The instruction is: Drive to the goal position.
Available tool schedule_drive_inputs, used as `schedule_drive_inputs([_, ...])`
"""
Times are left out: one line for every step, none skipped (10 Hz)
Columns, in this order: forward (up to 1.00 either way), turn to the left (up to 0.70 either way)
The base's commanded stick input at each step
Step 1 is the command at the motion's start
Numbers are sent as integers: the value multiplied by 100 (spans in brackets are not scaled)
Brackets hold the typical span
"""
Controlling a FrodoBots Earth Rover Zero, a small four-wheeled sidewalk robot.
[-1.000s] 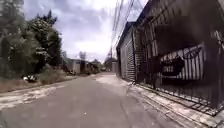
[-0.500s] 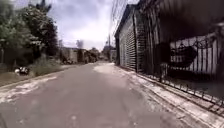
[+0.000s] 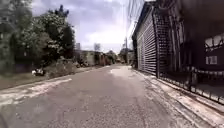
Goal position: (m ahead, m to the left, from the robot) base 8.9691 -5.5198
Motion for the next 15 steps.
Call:
schedule_drive_inputs([70,0])
schedule_drive_inputs([70,0])
schedule_drive_inputs([70,0])
schedule_drive_inputs([70,0])
schedule_drive_inputs([70,0])
schedule_drive_inputs([70,0])
schedule_drive_inputs([70,0])
schedule_drive_inputs([70,0])
schedule_drive_inputs([70,0])
schedule_drive_inputs([70,0])
schedule_drive_inputs([70,0])
schedule_drive_inputs([70,0])
schedule_drive_inputs([70,0])
schedule_drive_inputs([70,0])
schedule_drive_inputs([70,0])
